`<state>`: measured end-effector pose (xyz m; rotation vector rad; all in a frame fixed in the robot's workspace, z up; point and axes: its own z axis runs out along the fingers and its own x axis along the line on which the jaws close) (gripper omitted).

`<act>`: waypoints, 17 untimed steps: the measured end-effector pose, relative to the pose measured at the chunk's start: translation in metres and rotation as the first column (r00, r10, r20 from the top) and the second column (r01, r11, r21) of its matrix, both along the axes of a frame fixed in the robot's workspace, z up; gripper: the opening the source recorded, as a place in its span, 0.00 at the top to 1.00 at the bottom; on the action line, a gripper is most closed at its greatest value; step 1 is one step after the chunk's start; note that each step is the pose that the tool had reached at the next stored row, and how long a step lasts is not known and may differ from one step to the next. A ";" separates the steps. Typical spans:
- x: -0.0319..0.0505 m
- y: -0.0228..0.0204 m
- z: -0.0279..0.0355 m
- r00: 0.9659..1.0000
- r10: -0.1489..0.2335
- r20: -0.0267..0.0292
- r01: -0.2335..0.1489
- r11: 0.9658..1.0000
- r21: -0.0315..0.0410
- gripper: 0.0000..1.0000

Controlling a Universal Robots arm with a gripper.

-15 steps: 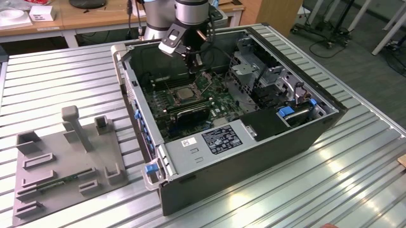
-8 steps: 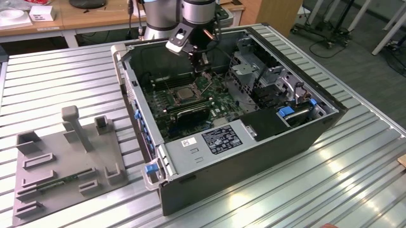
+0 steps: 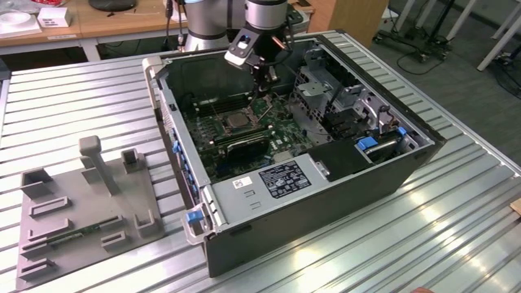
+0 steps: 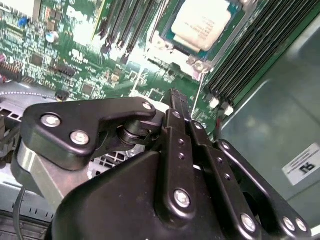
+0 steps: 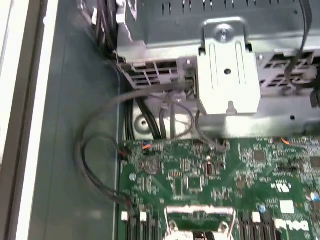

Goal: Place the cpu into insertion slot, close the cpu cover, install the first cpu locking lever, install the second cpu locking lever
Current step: 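Close the cpu cover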

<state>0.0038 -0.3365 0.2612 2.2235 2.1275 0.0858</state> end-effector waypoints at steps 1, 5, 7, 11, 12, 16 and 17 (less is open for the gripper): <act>0.0015 0.0000 0.0000 1.000 0.000 0.000 0.000 1.000 0.000 0.90; 0.0030 0.0000 0.0001 1.000 0.000 0.000 0.000 1.000 0.000 0.90; 0.0031 0.0000 0.0000 1.000 0.000 0.000 0.000 1.000 0.000 0.90; 0.0056 0.0000 0.0000 1.000 0.000 0.000 0.000 1.000 0.000 0.90; 0.0066 0.0000 0.0000 1.000 0.000 0.000 0.000 1.000 0.000 0.90; 0.0112 0.0000 0.0000 1.000 0.000 0.000 0.000 1.000 0.000 0.90; 0.0124 0.0000 0.0000 1.000 0.000 0.000 0.000 1.000 0.000 0.90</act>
